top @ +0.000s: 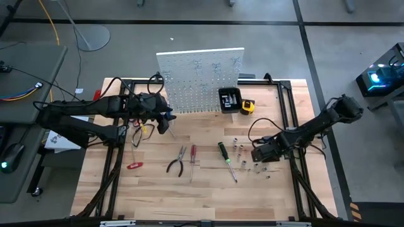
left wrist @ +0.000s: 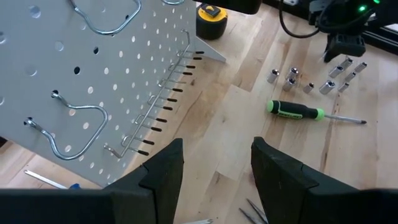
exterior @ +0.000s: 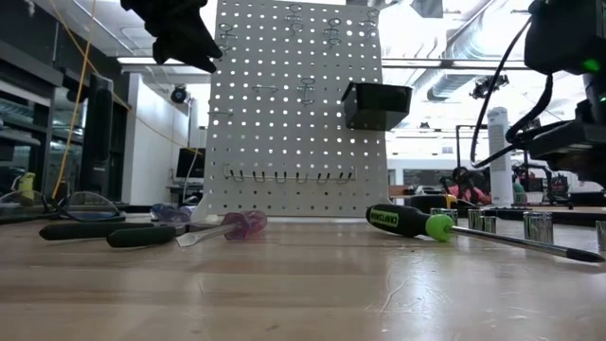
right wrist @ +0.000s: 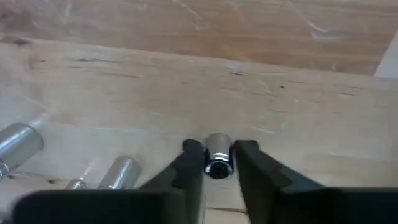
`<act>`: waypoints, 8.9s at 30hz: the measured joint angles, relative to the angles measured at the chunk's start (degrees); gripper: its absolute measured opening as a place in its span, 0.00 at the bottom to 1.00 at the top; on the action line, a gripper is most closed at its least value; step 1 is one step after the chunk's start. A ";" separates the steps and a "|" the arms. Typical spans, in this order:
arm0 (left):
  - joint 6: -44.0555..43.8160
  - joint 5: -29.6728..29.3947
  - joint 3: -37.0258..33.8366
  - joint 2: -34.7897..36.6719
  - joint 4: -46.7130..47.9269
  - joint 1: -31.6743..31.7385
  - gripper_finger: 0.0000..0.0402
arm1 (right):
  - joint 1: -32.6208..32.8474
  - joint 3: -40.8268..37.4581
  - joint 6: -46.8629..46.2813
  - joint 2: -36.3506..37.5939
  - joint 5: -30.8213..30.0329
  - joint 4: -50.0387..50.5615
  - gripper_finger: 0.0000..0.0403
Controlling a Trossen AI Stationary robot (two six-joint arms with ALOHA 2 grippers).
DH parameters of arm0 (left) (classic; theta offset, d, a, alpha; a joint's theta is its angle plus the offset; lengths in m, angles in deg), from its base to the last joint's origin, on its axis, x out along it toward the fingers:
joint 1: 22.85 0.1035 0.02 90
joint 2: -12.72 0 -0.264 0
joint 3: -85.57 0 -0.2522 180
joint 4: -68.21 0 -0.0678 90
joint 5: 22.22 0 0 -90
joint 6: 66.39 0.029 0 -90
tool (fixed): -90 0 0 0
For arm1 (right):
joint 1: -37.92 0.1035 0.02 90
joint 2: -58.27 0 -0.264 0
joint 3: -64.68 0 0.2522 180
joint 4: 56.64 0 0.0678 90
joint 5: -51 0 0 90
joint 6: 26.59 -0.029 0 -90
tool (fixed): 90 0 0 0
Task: Hang tools onto peg board
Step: Put the silver socket into the black bin on the peg board
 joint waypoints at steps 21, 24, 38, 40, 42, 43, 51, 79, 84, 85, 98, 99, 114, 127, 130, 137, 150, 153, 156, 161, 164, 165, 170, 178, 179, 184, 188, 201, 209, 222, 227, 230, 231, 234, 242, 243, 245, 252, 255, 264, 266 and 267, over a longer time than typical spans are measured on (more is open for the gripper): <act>0.94 -0.09 0.00 -0.02 0.00 0.01 0.43 | -17.85 39.77 47.39 0.39 -39.50 7.05 0.08; 0.96 -0.09 0.00 -0.02 -0.05 0.01 0.43 | -23.52 41.27 52.81 0.39 -39.19 5.01 0.15; 0.90 -0.04 0.00 -0.02 -0.02 -0.02 0.43 | -32.24 44.07 66.43 0.39 -16.50 6.37 0.50; -0.54 0.73 0.00 -0.02 -0.02 -0.02 0.43 | -30.38 44.72 66.72 0.44 -11.96 11.44 0.51; -2.59 3.12 -0.05 -0.26 -0.06 -0.02 0.43 | -27.52 44.76 66.00 0.37 -10.65 16.69 0.51; -3.73 5.09 -0.33 -0.40 -0.20 -0.05 0.43 | -26.01 44.65 65.48 0.37 -10.78 19.18 0.51; -17.00 16.67 -14.83 -0.09 -20.55 -6.50 0.43 | -13.48 41.19 54.82 0.43 -12.31 28.43 0.51; -29.95 10.29 -30.18 -0.07 -43.43 -10.16 0.43 | -17.76 20.88 31.35 -19.11 -7.42 -1.65 0.51; -30.11 10.31 -30.18 -0.07 -43.56 -10.16 0.43 | -17.76 22.88 31.68 -21.29 -8.98 -0.47 0.49; -30.10 10.31 -30.18 -0.07 -43.52 -10.16 0.43 | -17.76 23.03 31.63 -21.33 -9.46 -0.31 0.48; -29.05 10.44 -30.16 -0.07 -43.52 -10.16 0.43 | -17.62 22.64 33.46 -21.75 -9.60 5.06 0.16; -29.03 10.44 -30.16 -0.07 -43.54 -10.16 0.43 | -17.64 22.64 33.79 -21.68 -9.46 4.73 0.16; -28.52 10.42 -30.16 -0.05 -43.54 -10.16 0.43 | -17.59 22.70 34.12 -15.91 -9.45 6.19 0.15; -28.48 10.39 -30.16 -0.04 -43.35 -10.16 0.43 | -13.19 22.78 31.40 -14.75 -9.47 7.11 0.50; -28.48 10.33 -30.16 -0.04 -43.36 -10.16 0.43 | -13.25 22.78 31.35 -14.75 -10.26 7.11 0.52; -28.57 10.33 -30.16 -0.04 -43.36 -10.14 0.43 | -13.63 22.79 31.54 -17.01 -8.99 7.13 0.52; -28.57 10.36 -30.16 -0.04 -43.34 -10.14 0.43 | -13.74 22.89 32.37 -23.58 -8.85 6.17 0.29; -28.57 10.40 -30.16 -0.04 -43.34 -10.14 0.43 | -13.46 23.48 34.58 -21.99 -8.42 7.35 0.10; -28.57 10.43 -30.16 -0.04 -43.33 -10.15 0.43 | -12.83 26.26 36.56 -18.10 -8.35 13.73 0.11; -28.55 10.44 -30.16 -0.04 -43.32 -10.14 0.43 | -12.17 37.28 38.83 -9.21 -15.93 26.81 0.11; -28.55 10.42 -30.16 -0.04 -43.28 -10.14 0.43 | -12.42 45.28 40.86 -4.54 -27.02 25.30 0.11; -28.55 10.42 -30.16 -0.04 -43.26 -10.14 0.43 | -12.78 47.55 42.20 -3.33 -31.89 23.89 0.11; -28.55 10.29 -30.16 -0.04 -43.25 -10.14 0.43 | -19.43 53.70 51.54 -1.87 -43.35 19.77 0.11; -28.55 9.65 -30.16 -0.04 -43.29 -10.14 0.43 | -30.51 53.23 64.05 -6.47 -36.86 13.06 0.30; -28.54 9.65 -30.16 -0.04 -43.28 -10.14 0.43 | -31.35 53.23 64.52 -7.09 -36.20 12.64 0.34; -28.55 9.65 -30.16 -0.04 -43.31 -10.14 0.43 | -33.60 53.23 67.30 -8.02 -29.39 11.93 0.49; -28.59 9.65 -30.16 -0.04 -43.30 -10.14 0.43 | -30.91 53.23 67.30 -6.78 -19.81 15.80 0.52; -29.02 9.41 -30.14 -0.04 -43.18 -10.14 0.43 | -15.58 37.98 47.68 -12.36 -13.49 15.15 0.52; -29.11 9.46 -30.14 -0.04 -43.29 -10.14 0.43 | -20.19 28.69 38.82 -20.47 -20.53 5.28 0.52; -29.08 9.49 -30.14 -0.04 -43.26 -10.14 0.43 | -21.81 28.32 39.11 -29.42 -20.68 2.88 0.52; -28.76 9.50 -30.14 -0.04 -43.27 -10.14 0.43 | -21.67 28.51 39.13 -30.40 -20.64 2.75 0.37; -28.57 9.44 -30.14 -0.04 -43.21 -10.14 0.43 | -21.32 28.44 39.09 -30.05 -22.76 3.32 0.18; -28.57 9.41 -30.14 -0.04 -43.23 -10.14 0.43 | -21.32 28.44 39.11 -29.65 -22.93 3.25 0.12; -28.56 9.39 -30.14 -0.05 -43.19 -10.14 0.43 | -21.54 28.44 40.30 -28.64 -23.41 3.41 0.09; -28.55 9.34 -30.14 -0.04 -42.99 -10.14 0.43 | -18.60 28.40 42.14 -21.85 -20.86 7.87 0.09; -28.55 9.33 -30.14 -0.04 -42.93 -10.14 0.43 | -17.66 28.40 42.57 -19.93 -20.41 8.42 0.09; -28.52 9.30 -30.14 -0.04 -42.90 -10.14 0.43 | -15.49 28.42 43.38 -15.38 -19.34 9.24 0.09; -28.46 9.24 -30.14 -0.04 -42.48 -10.11 0.43 | -12.39 34.14 42.47 0.36 -33.17 7.10 0.09; -28.48 9.24 -30.14 -0.04 -42.36 -10.11 0.43 | -15.12 37.32 47.41 3.11 -41.76 2.55 0.09; -28.50 9.26 -30.14 -0.04 -42.40 -10.14 0.43 | -30.13 39.77 62.46 1.44 -35.15 -6.57 0.24; -28.54 9.26 -30.14 -0.04 -42.40 -10.14 0.43 | -32.25 39.74 62.65 1.18 -31.76 -6.09 0.35; -28.57 9.26 -30.14 -0.04 -42.40 -10.16 0.43 | -33.01 39.72 62.69 1.18 -29.82 -5.85 0.41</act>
